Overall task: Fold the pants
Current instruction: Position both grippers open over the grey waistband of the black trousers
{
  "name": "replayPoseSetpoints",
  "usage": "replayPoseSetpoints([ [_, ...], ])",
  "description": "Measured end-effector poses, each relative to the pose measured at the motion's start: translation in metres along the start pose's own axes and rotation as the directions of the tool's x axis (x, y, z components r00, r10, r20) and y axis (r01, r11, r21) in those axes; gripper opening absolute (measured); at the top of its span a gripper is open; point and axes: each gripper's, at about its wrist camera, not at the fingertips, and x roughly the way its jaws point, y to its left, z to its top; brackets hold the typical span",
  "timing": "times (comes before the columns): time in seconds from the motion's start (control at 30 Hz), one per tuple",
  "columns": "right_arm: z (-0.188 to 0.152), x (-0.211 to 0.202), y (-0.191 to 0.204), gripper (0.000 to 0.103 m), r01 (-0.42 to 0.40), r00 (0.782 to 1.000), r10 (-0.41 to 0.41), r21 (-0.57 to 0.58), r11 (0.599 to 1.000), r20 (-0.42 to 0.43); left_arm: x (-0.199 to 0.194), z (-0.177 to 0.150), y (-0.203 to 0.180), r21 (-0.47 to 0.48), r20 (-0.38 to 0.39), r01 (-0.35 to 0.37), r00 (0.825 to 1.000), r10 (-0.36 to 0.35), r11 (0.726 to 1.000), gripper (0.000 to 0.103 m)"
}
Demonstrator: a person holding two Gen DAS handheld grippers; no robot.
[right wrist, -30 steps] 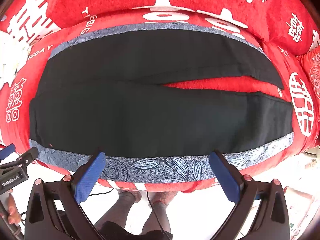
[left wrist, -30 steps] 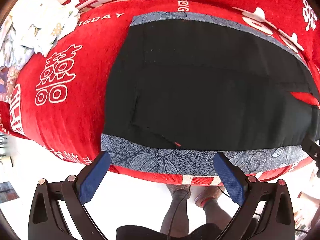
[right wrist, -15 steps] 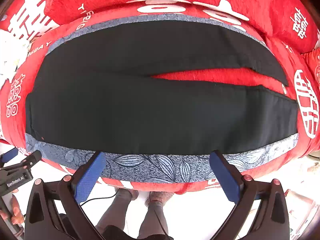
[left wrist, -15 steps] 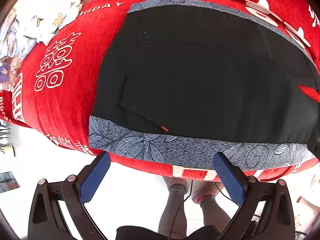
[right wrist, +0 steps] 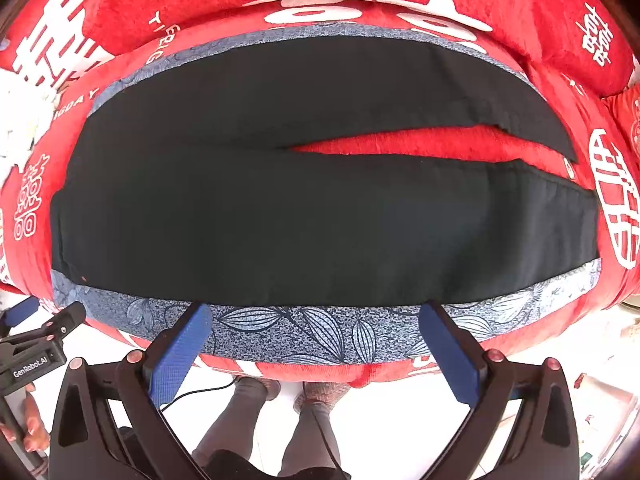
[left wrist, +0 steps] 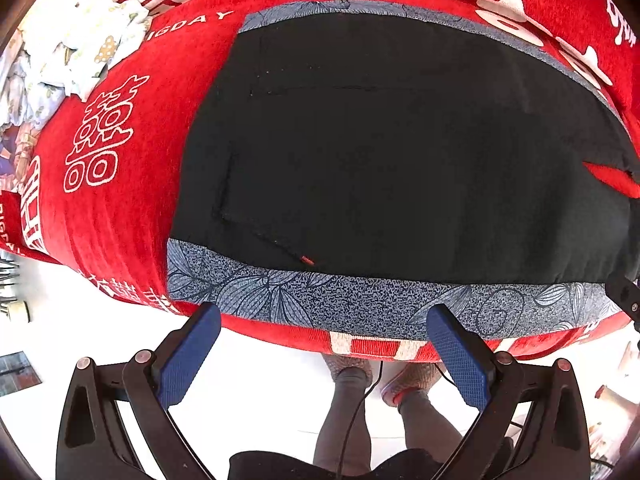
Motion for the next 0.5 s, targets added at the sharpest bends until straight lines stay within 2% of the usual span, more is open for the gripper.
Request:
replayPoseSetpoints([
  [0.27, -0.0019, 0.0011, 0.0027, 0.103, -0.005, 1.0, 0.005, -0.004, 1.0, -0.001, -0.0003, -0.0035, 0.0006, -0.002, 0.002, 0.017, 1.0, -0.017, 1.0, 0.103],
  [0.5, -0.0045, 0.0007, 0.0018, 0.103, -0.042, 0.999, 0.042, 0.014, 0.999, 0.002, -0.0013, -0.0053, 0.0017, 0.003, 0.007, 0.018, 1.0, -0.018, 1.0, 0.103],
])
